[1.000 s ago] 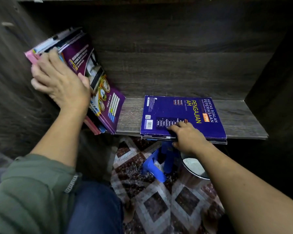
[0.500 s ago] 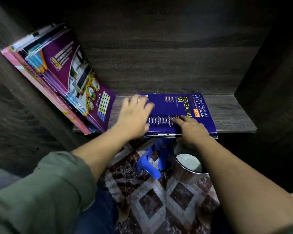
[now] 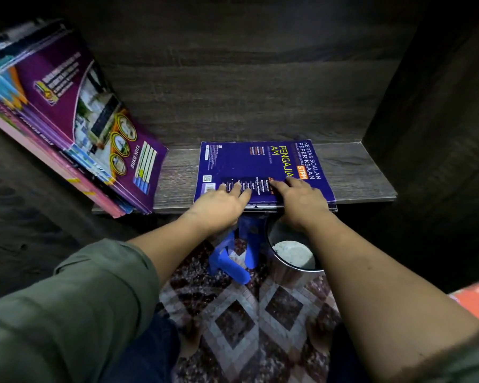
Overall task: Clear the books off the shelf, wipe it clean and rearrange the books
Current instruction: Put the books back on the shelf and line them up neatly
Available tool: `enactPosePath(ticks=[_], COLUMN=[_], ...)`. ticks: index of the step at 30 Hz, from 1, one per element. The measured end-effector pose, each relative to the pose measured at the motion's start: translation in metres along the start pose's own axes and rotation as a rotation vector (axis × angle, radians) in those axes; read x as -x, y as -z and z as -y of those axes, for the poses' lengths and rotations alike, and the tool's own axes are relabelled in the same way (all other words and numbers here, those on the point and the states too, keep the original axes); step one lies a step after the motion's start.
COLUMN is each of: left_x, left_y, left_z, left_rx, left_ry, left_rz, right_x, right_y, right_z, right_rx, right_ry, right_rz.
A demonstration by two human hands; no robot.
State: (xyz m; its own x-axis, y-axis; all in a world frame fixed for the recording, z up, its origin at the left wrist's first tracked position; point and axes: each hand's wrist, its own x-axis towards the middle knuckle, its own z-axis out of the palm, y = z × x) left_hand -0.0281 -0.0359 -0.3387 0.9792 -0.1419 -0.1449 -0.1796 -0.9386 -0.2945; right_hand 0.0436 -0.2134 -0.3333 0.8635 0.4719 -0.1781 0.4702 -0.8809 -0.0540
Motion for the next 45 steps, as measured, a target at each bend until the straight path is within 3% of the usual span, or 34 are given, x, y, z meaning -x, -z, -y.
enactPosePath(ticks=[6, 11, 15, 20, 25, 33, 41, 45], left_x=[0.001, 0.010, 0.006, 0.016, 0.033, 0.050, 0.068, 0.083], left_y=[0.020, 0.036, 0.045, 0.043, 0.041, 0.039, 0.040, 0.063], left_z=[0.014, 0.013, 0.006, 0.015, 0.034, 0.053, 0.075, 0.090], left_rx=[0.030, 0.190, 0.139, 0.259, 0.425, 0.679, 0.789, 0.707], left_ry=[0.032, 0.181, 0.233, 0.388, 0.606, 0.923, 1.151, 1.123], left_rz=[-0.079, -0.202, -0.306, -0.410, -0.473, -0.651, -0.816, -0.872], right_x=[0.004, 0.005, 0.004, 0.009, 0.014, 0.011, 0.001, -0.004], right_y=[0.015, 0.035, 0.039, 0.054, 0.046, 0.018, -0.010, -0.014], right_z=[-0.008, 0.000, 0.017, 0.025, 0.027, 0.039, 0.046, 0.049], right_rx=[0.042, 0.052, 0.086, -0.118, -0.413, -0.212, -0.110, -0.077], right_ry=[-0.093, 0.081, 0.221, 0.067, -0.009, 0.183, 0.180, 0.173], right_rz=[-0.200, -0.483, -0.793, -0.960, -0.683, -0.038, 0.043, 0.013])
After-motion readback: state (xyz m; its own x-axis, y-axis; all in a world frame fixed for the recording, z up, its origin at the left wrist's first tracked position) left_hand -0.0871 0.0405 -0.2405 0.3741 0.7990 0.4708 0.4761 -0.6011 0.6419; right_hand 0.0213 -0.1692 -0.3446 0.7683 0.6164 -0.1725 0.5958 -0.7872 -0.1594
